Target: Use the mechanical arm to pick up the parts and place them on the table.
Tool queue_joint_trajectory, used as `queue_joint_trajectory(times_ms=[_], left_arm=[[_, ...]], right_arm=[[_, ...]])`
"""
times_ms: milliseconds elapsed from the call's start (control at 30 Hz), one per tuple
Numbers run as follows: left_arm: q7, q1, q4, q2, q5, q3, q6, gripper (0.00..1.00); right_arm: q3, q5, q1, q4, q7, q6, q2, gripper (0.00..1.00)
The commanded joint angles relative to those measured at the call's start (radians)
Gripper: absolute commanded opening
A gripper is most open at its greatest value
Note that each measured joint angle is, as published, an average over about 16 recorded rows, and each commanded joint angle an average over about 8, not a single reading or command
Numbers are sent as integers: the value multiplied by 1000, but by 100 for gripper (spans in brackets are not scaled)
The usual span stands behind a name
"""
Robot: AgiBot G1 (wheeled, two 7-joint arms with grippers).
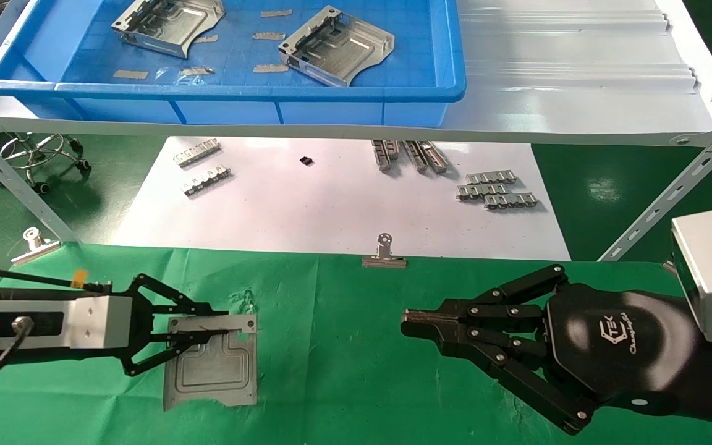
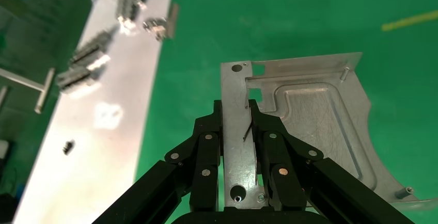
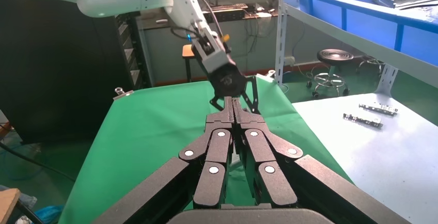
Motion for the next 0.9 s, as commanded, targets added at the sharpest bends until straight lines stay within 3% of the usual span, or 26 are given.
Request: queue_joint_trajectory(times_ms=[33, 233, 300, 333, 500, 600, 900], left_arm=[[22, 9, 12, 9, 17, 8, -12, 0], [86, 12, 61, 39, 51, 21, -40, 0], [112, 12, 75, 48, 63, 24, -55, 7], [126, 13, 81, 52, 68, 25, -64, 14], [185, 19, 106, 69, 84, 26, -101, 76], [205, 23, 119, 76, 84, 24, -115, 99], [233, 28, 143, 85, 71, 13, -130, 100]], right_arm=[[0, 0, 0, 0, 0, 0, 0, 0], [0, 0, 0, 0, 0, 0, 0, 0], [0, 0, 0, 0, 0, 0, 0, 0], [0, 0, 0, 0, 0, 0, 0, 0], [0, 0, 0, 0, 0, 0, 0, 0], [0, 0, 0, 0, 0, 0, 0, 0], [0, 0, 0, 0, 0, 0, 0, 0]])
